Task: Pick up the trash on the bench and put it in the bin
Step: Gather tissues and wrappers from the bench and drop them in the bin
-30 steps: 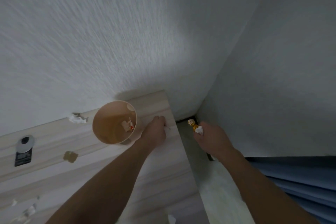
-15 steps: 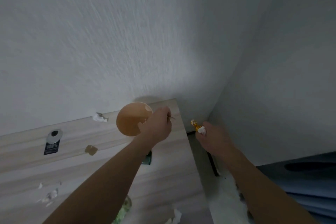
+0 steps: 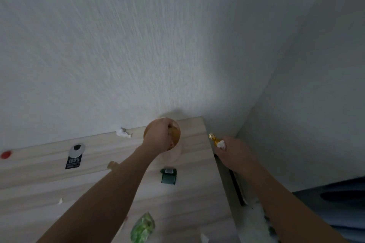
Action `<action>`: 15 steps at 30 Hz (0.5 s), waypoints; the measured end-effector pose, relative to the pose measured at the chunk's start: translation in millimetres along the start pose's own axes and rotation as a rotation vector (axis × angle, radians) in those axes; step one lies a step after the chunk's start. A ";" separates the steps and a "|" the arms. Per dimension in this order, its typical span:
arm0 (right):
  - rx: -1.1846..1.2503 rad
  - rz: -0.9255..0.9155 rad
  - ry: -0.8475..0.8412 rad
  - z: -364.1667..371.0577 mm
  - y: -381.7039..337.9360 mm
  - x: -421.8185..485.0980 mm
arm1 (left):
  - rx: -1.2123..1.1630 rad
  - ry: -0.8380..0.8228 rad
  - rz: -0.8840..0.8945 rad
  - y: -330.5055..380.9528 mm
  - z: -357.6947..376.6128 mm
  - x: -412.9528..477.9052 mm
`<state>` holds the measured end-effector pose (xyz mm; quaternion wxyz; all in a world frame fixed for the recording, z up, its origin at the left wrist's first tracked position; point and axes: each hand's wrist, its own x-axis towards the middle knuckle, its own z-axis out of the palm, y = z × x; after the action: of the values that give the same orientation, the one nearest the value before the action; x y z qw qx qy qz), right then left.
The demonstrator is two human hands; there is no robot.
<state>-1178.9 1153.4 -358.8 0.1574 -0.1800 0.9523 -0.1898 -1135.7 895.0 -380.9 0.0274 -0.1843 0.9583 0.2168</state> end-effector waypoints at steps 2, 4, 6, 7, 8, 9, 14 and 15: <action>-0.022 0.007 -0.008 0.4 -0.4 1.1 | 0.000 -0.013 0.008 -11.2 8.3 4.9; -0.026 0.013 -0.016 1.7 0.1 2.4 | -0.029 -0.016 0.006 -13.9 8.4 5.0; -0.022 0.009 -0.023 3.7 0.7 3.5 | -0.038 -0.021 -0.004 -12.8 4.1 1.2; -0.018 0.002 -0.023 4.7 0.5 3.9 | -0.031 -0.023 -0.013 -11.2 0.4 -2.0; -0.016 -0.005 -0.024 5.9 0.1 4.1 | -0.028 -0.023 -0.016 -11.4 -1.2 -4.4; -0.015 -0.015 -0.024 6.5 -1.1 3.9 | -0.023 -0.028 -0.021 -11.1 -3.6 -7.3; 0.013 -0.044 -0.031 4.6 -11.7 -3.5 | 0.090 0.002 0.006 -16.8 -16.9 -22.0; 0.013 -0.056 -0.031 3.0 -13.8 -5.2 | 0.104 0.008 0.010 -19.6 -20.4 -25.0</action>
<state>-1169.3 1142.6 -354.5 0.1681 -0.2084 0.9430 -0.1974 -1104.7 878.4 -367.1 0.0321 -0.1787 0.9693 0.1660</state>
